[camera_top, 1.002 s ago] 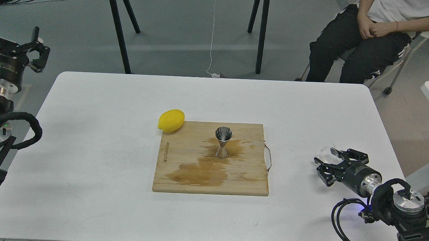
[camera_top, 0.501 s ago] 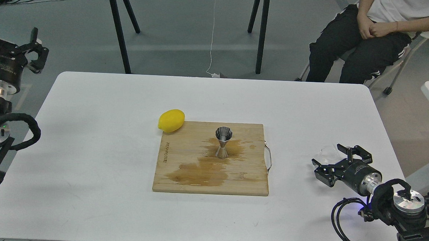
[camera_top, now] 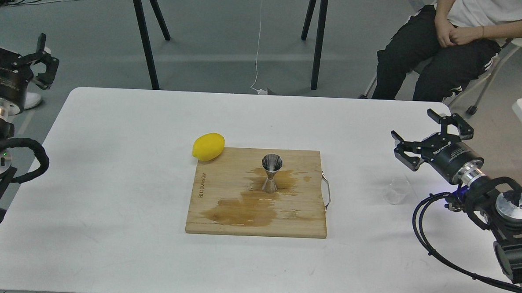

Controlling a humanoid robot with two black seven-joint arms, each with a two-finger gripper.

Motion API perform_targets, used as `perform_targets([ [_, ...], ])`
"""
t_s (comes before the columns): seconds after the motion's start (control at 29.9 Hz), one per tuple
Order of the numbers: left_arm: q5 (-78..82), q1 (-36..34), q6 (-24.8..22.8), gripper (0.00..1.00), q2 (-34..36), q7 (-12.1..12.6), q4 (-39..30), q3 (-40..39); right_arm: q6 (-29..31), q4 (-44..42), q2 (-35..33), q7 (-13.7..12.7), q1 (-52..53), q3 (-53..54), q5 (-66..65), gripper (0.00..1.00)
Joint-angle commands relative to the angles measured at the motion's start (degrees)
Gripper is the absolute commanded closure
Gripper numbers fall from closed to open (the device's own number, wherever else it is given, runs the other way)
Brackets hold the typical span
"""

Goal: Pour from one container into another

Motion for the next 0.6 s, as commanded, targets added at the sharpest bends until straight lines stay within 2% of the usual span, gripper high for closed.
perform_targets([
  [0.0, -0.1, 1.1, -0.1, 0.0, -0.6, 0.2, 0.0, 0.1, 3.1, -1.0, -1.3, 9.6, 4.6, -0.4, -2.4, 0.0],
  [0.07, 0.0, 1.3, -0.1, 0.0, -1.0, 0.2, 0.0, 0.3, 4.6, -2.3, -1.5, 13.8, 6.9, -0.5, -5.1, 0.0],
  [0.1, -0.1, 1.4, -0.1, 0.0, -1.0, 0.2, 0.0, 0.5, 4.8, -3.1, -1.5, 14.8, 8.2, -0.7, -6.3, 0.0],
  [0.33, 0.0, 1.6, -0.1, 0.0, -2.7, 0.1, 0.0, 0.6, 4.0, -8.6, -1.4, 15.0, 14.3, -1.7, -7.9, 0.0],
  [0.57, 0.0, 1.6, 0.1, 0.0, -3.8, 0.2, 0.0, 1.0, 4.6, -9.6, -1.0, 15.7, 14.3, -1.7, -7.9, 0.0],
])
